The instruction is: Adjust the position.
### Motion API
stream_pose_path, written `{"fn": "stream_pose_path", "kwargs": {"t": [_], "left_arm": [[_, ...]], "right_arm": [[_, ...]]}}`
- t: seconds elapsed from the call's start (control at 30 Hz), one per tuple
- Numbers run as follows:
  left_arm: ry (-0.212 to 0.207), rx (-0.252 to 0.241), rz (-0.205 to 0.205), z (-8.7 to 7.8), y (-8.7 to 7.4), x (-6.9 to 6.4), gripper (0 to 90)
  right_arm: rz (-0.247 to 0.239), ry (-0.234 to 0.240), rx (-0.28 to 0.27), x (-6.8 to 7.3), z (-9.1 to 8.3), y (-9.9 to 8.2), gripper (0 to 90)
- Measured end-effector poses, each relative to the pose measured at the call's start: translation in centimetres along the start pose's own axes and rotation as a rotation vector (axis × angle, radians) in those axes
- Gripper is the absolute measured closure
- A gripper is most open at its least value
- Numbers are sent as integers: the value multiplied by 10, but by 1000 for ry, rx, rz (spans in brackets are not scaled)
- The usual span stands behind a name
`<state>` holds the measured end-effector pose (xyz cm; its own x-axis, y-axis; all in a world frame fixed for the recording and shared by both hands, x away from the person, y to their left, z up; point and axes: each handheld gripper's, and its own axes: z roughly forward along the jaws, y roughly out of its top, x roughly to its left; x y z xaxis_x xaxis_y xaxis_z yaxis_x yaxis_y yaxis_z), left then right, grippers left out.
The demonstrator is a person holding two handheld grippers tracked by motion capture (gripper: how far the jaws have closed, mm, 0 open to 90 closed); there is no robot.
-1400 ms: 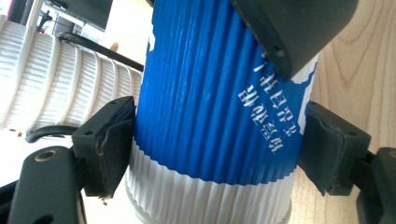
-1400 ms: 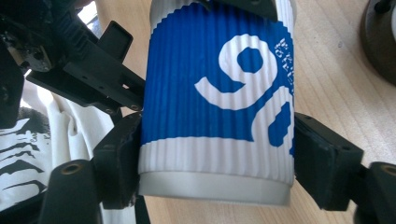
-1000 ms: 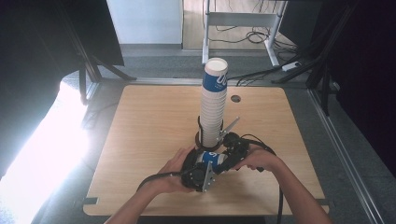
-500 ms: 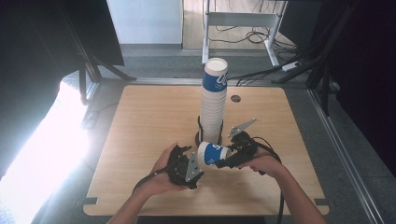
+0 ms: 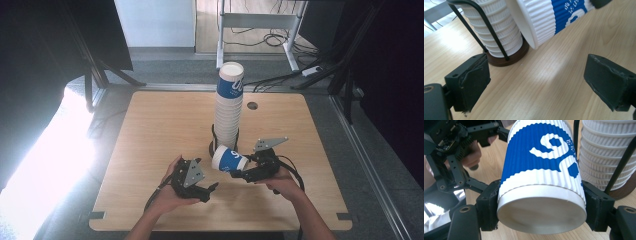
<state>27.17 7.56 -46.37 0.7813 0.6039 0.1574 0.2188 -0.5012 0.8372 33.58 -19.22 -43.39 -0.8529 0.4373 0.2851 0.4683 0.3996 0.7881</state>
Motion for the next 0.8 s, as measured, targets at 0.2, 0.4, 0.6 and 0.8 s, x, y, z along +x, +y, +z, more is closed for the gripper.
{"fn": "stream_pose_path", "kwargs": {"t": [0.2, 0.4, 0.6, 0.8], "left_arm": [[-26, -30, -67, -1, -3, 1, 74], [-63, -61, -145, -2, -9, 4, 77], [-88, -65, -184, -1, -11, 4, 77], [-148, -94, -256, -2, -11, 4, 77]], "right_arm": [[8, -9, -76, 3, -1, -13, 272], [27, -17, -129, 3, -1, -22, 273], [28, -24, -203, 7, 0, -30, 274], [15, -48, -248, 13, 4, -38, 273]]}}
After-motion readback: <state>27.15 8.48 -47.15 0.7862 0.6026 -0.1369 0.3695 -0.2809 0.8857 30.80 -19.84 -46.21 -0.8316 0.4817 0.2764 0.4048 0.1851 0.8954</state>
